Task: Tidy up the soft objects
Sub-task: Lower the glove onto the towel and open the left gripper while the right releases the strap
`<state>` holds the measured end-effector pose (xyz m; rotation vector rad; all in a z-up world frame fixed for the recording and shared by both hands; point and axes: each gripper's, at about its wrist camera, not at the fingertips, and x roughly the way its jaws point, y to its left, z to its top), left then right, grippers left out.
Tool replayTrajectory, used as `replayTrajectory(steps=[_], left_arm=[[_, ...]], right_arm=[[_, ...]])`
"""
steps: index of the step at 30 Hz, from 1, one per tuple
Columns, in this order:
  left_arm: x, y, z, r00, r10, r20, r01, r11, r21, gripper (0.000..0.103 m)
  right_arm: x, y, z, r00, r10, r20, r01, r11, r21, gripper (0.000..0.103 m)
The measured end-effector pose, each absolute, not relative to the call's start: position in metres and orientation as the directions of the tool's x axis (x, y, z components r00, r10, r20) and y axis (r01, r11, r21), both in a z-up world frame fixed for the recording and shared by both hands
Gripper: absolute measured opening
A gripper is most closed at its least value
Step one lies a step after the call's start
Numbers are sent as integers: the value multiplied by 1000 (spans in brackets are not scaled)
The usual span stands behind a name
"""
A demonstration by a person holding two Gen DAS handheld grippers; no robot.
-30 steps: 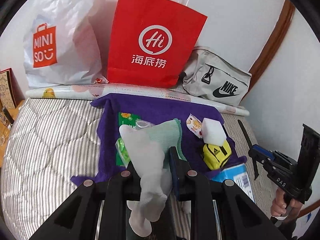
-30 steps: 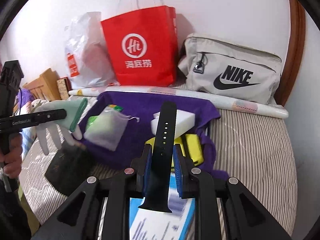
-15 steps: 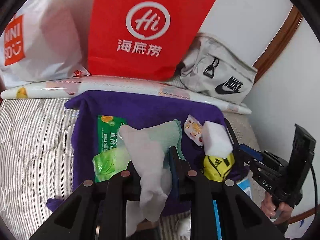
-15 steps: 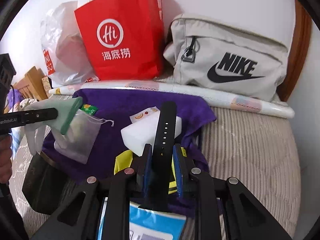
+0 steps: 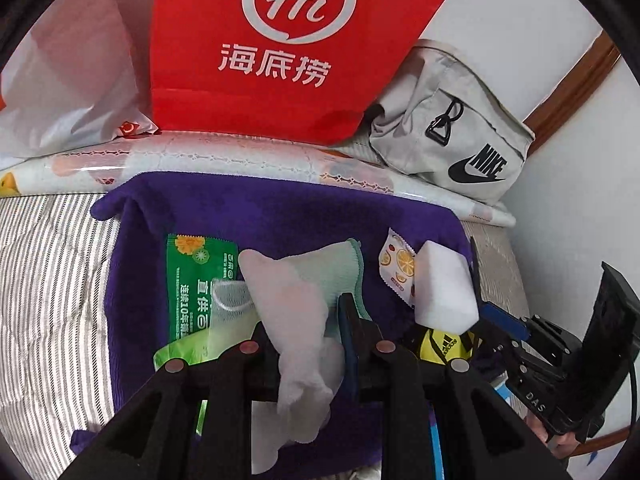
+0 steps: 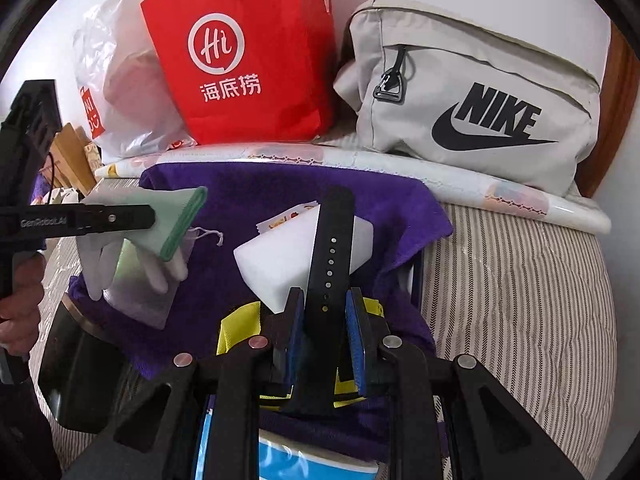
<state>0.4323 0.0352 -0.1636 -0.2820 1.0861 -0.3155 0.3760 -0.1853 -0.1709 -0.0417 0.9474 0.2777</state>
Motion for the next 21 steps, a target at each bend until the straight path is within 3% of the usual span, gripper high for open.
replayTrajectory(steps=[5,7,9,11,12,21], left_arm=[[434,38,-164,438,-385,-812,113,920,-376,23],[432,40,-159,464,-354,-812,109,933,-344,30],[432,42,-155,477,-330,-814,113,942,-316,53],[430,45,-149,505,-286,-814,98,956,-275,59],[430,47,-148,513,-268,-816,90,962,-259,59],[409,69,-130,532,-266,-804,64,959,-275,59]], right_arm=[[375,-186,-170,551,214,-806,-256,963,81,22],[374,-186,-168,557,213,-803,-256,963,78,23],[372,-187,-166,563,215,-798,-259,963,77,28],[369,-187,-162,572,221,-790,-265,961,77,43],[368,-186,-161,577,220,-787,-267,961,73,50],[346,-181,-140,600,227,-767,-277,959,67,55]])
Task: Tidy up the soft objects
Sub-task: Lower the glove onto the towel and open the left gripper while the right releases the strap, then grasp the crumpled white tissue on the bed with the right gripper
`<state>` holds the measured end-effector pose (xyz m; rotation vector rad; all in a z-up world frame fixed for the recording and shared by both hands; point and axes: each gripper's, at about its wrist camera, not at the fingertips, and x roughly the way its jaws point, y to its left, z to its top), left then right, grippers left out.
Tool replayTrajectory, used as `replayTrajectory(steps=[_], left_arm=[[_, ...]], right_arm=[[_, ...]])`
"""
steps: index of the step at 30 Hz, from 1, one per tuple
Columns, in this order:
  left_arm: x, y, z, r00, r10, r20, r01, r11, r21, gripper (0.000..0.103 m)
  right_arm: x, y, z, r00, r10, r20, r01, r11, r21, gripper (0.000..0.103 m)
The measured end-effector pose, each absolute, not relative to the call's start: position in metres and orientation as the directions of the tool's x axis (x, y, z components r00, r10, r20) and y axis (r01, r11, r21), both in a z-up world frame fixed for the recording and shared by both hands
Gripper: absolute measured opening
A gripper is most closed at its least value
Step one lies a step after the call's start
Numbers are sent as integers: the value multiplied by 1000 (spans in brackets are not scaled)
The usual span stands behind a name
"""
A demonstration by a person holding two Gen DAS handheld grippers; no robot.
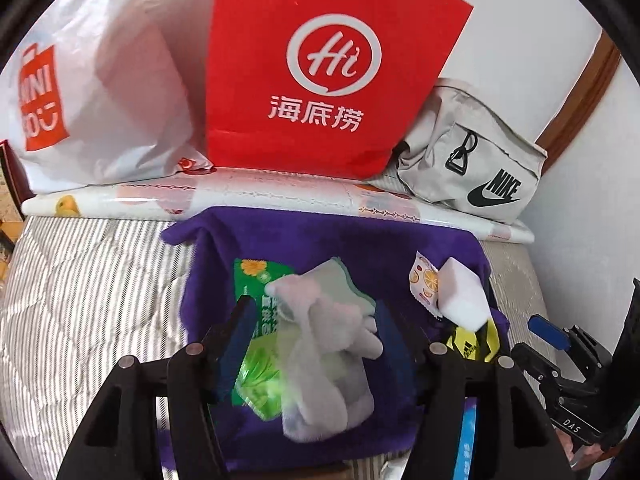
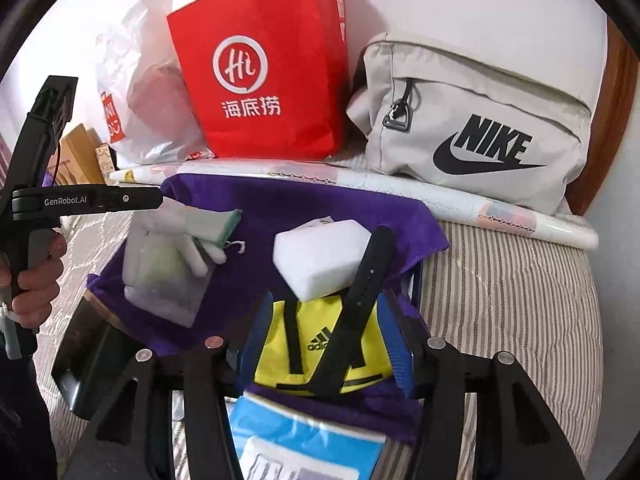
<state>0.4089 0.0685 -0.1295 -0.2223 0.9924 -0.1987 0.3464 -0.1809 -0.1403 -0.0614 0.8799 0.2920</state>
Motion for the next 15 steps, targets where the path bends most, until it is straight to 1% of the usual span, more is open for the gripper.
replayTrajectory(steps=[2,4,5,9,15], left_arm=[[400,72,-126,535,-252,-807,58,963,-263,60],[388,77,-124,544,-215,-811,44,973,-228,60],[383,79,-123,547,-201,-813,38,976,-216,59],[356,94,-121,549,-173,-817,16,980,-197,60],[310,116,-119,565,-158,-810,10,983,-185,60]], right_arm=[[336,-179,-134,606,235,-760,-281,957,71,57],[325,-176,-129,612,244,-753,-286,955,77,64],[318,-174,-127,616,250,-747,-291,953,79,65],[291,-156,-126,601,281,-748,-329,940,88,66],[257,-118,-142,551,311,-774,-403,912,79,66]])
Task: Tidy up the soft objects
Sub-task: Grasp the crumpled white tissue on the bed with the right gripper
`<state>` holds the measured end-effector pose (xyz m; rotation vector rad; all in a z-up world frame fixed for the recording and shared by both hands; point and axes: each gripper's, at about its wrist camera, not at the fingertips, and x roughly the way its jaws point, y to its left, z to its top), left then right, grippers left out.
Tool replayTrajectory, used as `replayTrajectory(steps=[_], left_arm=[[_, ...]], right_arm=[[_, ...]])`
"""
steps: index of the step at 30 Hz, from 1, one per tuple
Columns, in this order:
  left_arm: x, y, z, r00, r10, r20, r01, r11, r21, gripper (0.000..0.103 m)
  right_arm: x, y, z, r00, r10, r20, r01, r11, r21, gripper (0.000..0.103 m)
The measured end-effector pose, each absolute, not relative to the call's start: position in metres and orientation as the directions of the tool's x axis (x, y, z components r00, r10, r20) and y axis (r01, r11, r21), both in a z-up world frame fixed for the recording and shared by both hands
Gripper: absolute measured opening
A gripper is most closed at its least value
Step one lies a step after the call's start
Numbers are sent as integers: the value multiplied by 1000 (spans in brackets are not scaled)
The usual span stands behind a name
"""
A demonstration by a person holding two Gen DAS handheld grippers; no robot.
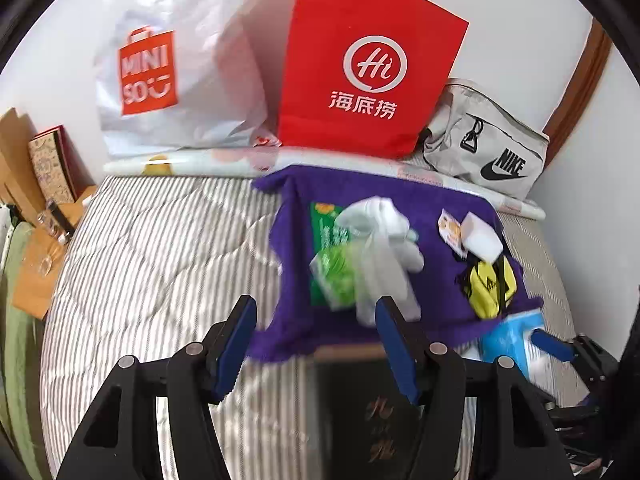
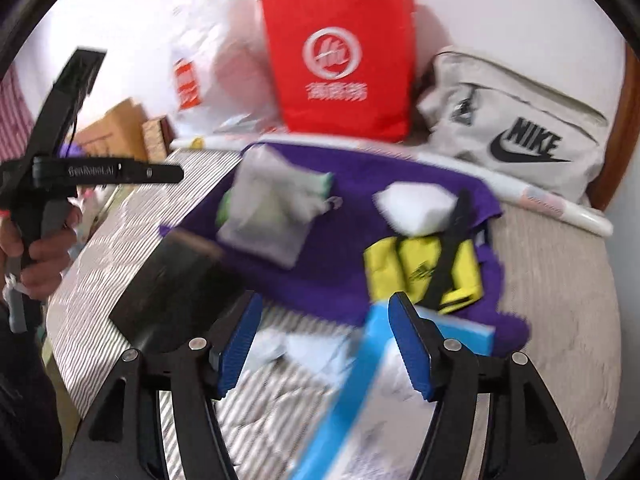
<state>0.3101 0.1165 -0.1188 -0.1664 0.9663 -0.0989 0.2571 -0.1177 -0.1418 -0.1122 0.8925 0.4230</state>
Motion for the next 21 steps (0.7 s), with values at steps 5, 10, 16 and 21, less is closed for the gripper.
replayTrajectory(steps=[5,10,16,21], left_arm=[[289,132,-125,581,-104,-807,-18,990,-140,60],[279,145,-132,583,-123,-803,-14,987,-160,60],[277,161,-145,582,-142,-801,-40,979,-202,60],[275,165,-149,578,-165,-799,-34,974,-226,60]], right_arm=[[243,-86,-163,525,296,-798,-424,904,56,66],[242,-70,-179,516,253,-818,-428,904,10,60],[251,-61,-203,460,210,-863,-419,908,-3,44],[254,-55,-215,461,168,-872,-404,914,-38,44]])
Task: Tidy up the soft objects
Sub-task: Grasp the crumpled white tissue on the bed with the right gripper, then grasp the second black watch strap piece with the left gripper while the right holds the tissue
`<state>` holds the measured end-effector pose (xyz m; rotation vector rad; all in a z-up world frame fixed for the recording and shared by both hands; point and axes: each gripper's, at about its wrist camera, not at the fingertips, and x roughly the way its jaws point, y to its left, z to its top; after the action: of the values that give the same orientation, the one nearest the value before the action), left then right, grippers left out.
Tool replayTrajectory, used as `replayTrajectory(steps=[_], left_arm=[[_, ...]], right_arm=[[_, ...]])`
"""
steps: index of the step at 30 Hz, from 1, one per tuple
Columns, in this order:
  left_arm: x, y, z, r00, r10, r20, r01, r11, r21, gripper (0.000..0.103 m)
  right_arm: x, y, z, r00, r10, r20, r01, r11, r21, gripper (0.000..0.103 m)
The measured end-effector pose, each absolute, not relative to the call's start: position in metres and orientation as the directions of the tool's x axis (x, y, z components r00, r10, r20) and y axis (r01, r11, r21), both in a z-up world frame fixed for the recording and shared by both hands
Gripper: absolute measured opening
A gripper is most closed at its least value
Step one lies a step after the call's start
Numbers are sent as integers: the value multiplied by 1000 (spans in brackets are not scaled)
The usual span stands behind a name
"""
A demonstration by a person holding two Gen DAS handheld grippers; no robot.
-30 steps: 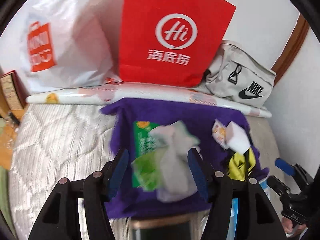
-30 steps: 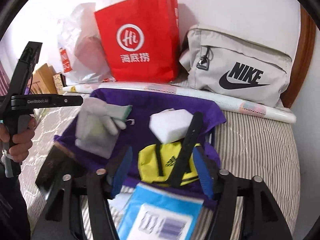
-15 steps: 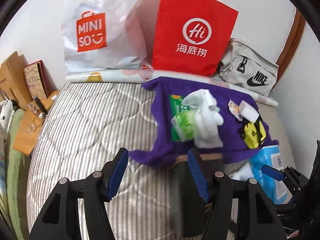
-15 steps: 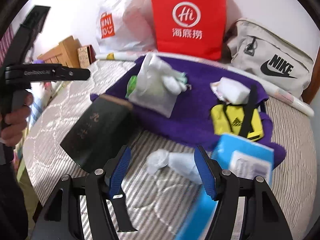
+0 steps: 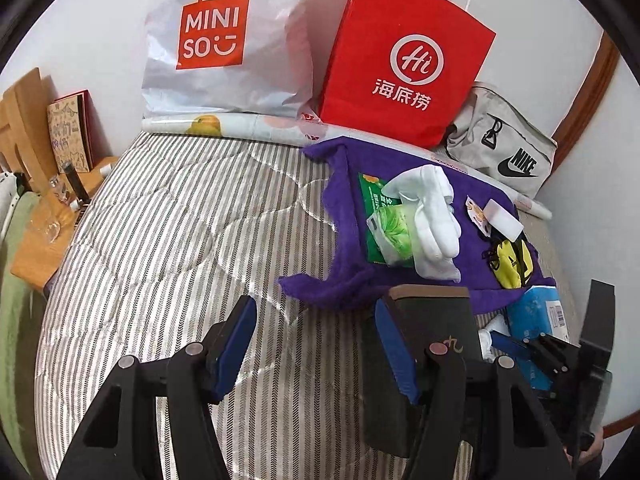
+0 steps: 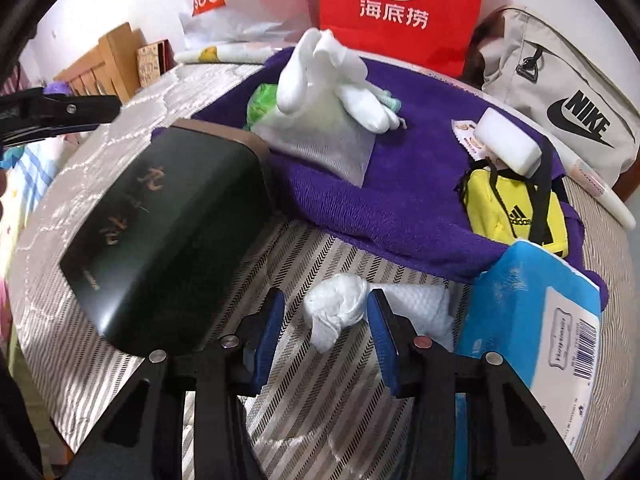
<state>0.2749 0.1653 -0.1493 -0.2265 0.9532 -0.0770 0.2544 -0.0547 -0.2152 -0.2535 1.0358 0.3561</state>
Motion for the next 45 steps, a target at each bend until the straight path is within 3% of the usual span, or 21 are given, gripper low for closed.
replayTrajectory(steps=[2,4,7,24,36,45], left_arm=[[272,166,-150,577,-161,-801,-38,974,-224,60],[267,166,-151,574,-164,-802,-39,973,-226,60],[258,166,-153,568,-169,-806,-44,971,-235,60],[180,101,-159,507,-211,-836,23,973,-231,60],[164,42,-205,452,-336,-826,0,926,-377,59],[165,5,-213,462,-239,-854,10,964,-264,59]], right_arm=[[255,-55,-219,466,166,-869,-390,920,-34,42],[254,-58,-220,491,153,-857,-368,929,-45,28],[251,-62,-218,491,172,-854,-377,926,-30,26],[166,-106,-144,577,302,-759,-359,928,97,26],[114,-151,-130,629,285,-723,-296,948,117,26],[85,-176,-145,624,276,-732,-300,949,102,26]])
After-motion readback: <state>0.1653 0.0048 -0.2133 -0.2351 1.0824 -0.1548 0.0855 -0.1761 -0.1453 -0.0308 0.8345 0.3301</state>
